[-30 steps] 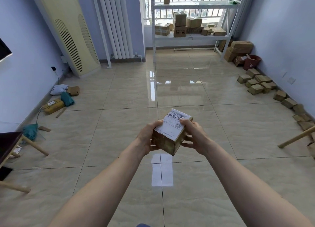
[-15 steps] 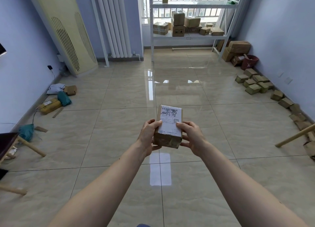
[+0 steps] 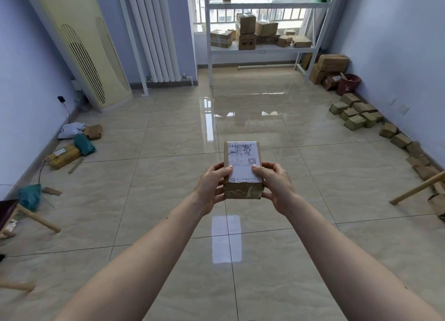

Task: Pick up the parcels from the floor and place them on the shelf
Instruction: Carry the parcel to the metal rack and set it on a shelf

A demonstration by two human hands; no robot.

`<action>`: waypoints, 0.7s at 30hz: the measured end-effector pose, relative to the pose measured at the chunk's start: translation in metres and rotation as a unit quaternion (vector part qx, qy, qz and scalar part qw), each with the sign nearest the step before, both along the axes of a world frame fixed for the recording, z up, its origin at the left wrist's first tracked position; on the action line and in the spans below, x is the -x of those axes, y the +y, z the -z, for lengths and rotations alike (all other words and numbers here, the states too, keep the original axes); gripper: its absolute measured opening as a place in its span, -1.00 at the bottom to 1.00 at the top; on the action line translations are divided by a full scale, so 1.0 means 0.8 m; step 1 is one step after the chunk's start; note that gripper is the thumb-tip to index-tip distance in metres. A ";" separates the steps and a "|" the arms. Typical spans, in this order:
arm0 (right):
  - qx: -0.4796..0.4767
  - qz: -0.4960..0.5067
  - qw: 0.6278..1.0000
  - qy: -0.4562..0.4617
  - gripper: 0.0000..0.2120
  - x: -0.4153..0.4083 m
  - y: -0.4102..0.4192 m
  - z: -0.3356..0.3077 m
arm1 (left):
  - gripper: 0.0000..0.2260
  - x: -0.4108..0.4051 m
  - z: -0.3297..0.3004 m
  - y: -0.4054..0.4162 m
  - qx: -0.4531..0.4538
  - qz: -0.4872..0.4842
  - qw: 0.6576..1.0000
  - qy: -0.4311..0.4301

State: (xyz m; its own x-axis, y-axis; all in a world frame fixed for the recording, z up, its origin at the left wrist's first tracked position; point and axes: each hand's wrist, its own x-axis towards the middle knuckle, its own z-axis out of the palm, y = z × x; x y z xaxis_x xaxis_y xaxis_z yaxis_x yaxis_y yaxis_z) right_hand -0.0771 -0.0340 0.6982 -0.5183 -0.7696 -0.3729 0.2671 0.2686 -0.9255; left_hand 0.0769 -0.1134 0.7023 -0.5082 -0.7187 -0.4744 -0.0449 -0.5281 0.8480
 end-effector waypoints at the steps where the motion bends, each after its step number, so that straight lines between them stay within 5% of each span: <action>1: 0.003 0.003 1.000 0.002 -0.58 0.004 -0.006 -0.002 | -0.70 0.004 -0.002 -0.007 -0.002 0.000 1.000 0.004; 14: 0.052 -0.015 0.999 0.003 -0.61 0.108 -0.117 -0.034 | -0.72 0.110 -0.024 -0.120 0.041 0.000 0.999 0.002; 19: 0.055 -0.028 0.998 0.003 -0.60 0.158 -0.170 -0.043 | -0.47 0.160 -0.033 -0.166 0.049 -0.025 0.998 -0.007; 21: 0.055 -0.032 0.998 0.002 -0.60 0.174 -0.192 -0.045 | -0.54 0.175 -0.036 -0.186 0.051 -0.026 0.998 -0.004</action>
